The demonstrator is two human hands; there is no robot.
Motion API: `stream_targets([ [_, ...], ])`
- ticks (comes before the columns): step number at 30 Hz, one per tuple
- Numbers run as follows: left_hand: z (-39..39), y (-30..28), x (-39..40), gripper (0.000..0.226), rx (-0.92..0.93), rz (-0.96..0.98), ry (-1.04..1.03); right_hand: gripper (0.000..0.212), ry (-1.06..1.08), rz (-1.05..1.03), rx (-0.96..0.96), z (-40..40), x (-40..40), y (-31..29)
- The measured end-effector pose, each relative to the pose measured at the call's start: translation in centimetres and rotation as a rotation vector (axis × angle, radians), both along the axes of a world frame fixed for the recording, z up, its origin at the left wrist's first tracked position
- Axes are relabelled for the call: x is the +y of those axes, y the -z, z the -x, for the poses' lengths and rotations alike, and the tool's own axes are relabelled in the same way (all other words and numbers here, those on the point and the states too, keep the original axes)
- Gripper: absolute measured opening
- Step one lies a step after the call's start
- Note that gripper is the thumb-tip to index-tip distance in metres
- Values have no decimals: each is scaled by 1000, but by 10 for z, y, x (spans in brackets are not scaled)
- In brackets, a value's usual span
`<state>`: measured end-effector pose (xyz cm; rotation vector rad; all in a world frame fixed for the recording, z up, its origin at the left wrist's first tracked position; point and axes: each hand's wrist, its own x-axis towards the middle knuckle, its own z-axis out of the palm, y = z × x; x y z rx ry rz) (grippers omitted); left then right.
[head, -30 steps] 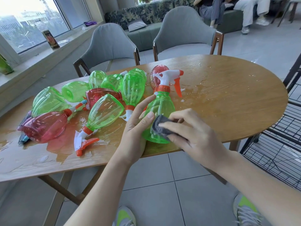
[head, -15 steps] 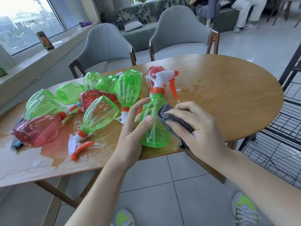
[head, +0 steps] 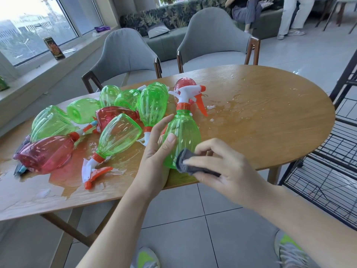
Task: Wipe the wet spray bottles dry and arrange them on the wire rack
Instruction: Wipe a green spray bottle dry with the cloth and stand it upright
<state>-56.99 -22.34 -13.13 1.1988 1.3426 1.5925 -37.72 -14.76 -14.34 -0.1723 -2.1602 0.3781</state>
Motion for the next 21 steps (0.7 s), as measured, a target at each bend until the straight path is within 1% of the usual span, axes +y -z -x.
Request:
stream_targets([
  [3,0,0,0,74,-7,-4,22,23,11,-137,-32,-1,1,-1],
  [6,-2,0,-2,69,-15,-25,40,22,66,-152,22,2,7,-7],
  [8,-4,-1,-4,61,-3,-34,63,21,105,-107,71,6,12,-13],
  [12,-4,-4,-5,64,83,-48,77,22,207,-4,159,11,21,-27],
  [15,-4,-5,-4,55,142,-34,97,23,258,67,172,9,28,-33],
  [21,-6,-6,-3,51,149,-35,105,22,315,246,204,4,22,-31],
])
